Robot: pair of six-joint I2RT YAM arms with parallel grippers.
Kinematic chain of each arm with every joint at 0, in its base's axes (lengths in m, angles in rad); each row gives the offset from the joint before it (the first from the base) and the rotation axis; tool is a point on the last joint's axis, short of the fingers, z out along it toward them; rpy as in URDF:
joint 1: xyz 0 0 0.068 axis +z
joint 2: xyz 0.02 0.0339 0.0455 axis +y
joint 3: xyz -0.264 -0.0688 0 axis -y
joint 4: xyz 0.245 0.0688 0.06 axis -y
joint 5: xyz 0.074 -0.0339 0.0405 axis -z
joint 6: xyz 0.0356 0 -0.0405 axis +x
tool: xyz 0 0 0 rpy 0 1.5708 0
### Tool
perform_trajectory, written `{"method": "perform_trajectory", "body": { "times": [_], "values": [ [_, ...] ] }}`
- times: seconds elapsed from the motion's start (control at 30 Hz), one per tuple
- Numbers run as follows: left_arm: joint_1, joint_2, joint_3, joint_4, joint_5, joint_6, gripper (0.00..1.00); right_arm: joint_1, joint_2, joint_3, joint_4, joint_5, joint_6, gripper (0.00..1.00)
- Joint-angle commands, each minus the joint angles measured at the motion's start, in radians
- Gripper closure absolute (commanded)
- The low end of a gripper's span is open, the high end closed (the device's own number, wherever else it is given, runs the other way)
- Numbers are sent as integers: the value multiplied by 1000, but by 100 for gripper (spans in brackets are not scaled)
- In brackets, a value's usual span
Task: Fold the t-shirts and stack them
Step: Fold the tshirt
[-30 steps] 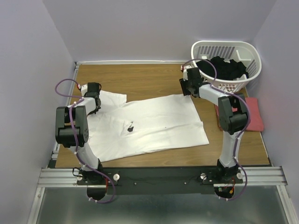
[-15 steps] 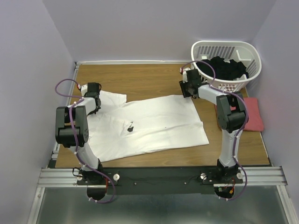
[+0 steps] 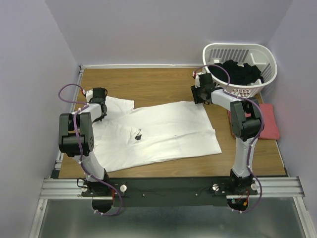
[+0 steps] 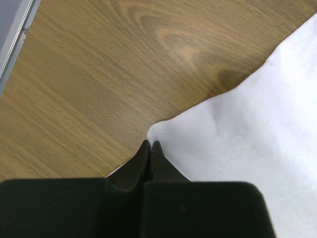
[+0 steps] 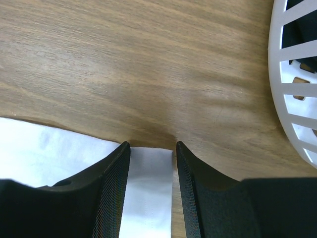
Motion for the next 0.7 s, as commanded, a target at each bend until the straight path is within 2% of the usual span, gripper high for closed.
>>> {"method": "perform_trajectory", "body": {
  "times": [0.0, 0.13, 0.2, 0.3, 0.33, 0.43, 0.5, 0.57, 0.67],
  "values": [
    [10, 9, -27, -69, 2, -12, 100, -5, -10, -3, -48, 0, 31, 50],
    [7, 6, -29, -67, 2, -10, 100, -3, 9, -24, -48, 3, 39, 51],
    [4, 9, -27, -69, 0, -10, 100, -3, 13, -32, -48, 2, 46, 54],
    [2, 10, -26, -69, -1, -12, 100, -3, 14, -41, -48, -1, 51, 70],
    [2, 10, -26, -69, 2, -10, 100, -3, 12, -39, -48, -8, 51, 79],
    [1, 9, -24, -66, 8, -9, 100, -3, 7, -30, -48, -38, 59, 93],
    [-3, 3, -24, -61, 13, -4, 100, -3, 0, -27, -47, -51, 72, 99],
    [-6, -6, -26, -53, 14, -4, 100, -3, -14, -39, -47, -74, 89, 99],
    [-6, -23, -21, -46, 25, -1, 100, -5, -62, -70, -38, 3, 145, 99]
  ]
}}
